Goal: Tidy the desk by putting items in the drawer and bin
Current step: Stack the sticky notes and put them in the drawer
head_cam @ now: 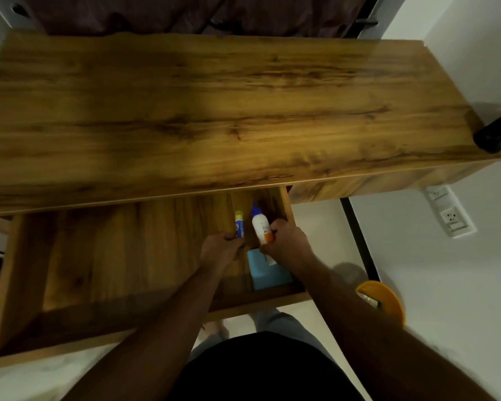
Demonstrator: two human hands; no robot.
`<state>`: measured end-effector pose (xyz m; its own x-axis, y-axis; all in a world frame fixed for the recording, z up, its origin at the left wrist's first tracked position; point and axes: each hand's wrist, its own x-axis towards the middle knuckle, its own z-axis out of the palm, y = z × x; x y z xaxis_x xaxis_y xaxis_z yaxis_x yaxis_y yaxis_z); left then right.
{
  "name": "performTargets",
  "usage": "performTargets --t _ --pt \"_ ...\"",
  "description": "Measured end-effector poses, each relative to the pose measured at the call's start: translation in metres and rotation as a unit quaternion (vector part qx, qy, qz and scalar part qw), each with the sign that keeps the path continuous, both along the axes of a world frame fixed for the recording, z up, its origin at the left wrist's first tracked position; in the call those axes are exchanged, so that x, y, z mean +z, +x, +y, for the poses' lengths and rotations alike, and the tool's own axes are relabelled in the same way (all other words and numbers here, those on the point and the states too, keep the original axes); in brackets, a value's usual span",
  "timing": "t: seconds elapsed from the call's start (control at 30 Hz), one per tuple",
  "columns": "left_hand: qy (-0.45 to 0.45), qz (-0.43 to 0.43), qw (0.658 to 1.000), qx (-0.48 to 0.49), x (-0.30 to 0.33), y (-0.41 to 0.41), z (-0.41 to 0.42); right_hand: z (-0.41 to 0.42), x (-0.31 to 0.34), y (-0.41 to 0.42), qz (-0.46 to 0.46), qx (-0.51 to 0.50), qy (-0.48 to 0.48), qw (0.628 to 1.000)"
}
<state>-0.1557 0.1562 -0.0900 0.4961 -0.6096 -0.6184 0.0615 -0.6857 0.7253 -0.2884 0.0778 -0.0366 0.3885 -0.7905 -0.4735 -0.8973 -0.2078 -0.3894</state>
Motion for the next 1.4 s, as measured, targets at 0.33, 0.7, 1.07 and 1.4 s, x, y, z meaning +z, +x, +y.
performTargets --t 0.33,0.7,1.07,1.4 --pt "0.056 0.000 0.998 0.040 -0.017 0.016 -0.018 -0.039 -0.026 0.043 0.045 0.024 -0.040 0.998" --pt "0.070 -0.006 0.997 0.024 -0.035 0.010 -0.026 -0.038 -0.040 0.054 0.141 0.066 -0.074 0.985" --pt "0.078 -0.084 0.991 -0.065 -0.041 -0.009 -0.036 -0.027 -0.015 0.028 0.121 0.070 -0.093 0.986" --pt "0.062 -0.118 0.984 -0.121 -0.038 -0.020 -0.023 0.015 0.005 -0.005 0.062 -0.016 -0.077 0.995"
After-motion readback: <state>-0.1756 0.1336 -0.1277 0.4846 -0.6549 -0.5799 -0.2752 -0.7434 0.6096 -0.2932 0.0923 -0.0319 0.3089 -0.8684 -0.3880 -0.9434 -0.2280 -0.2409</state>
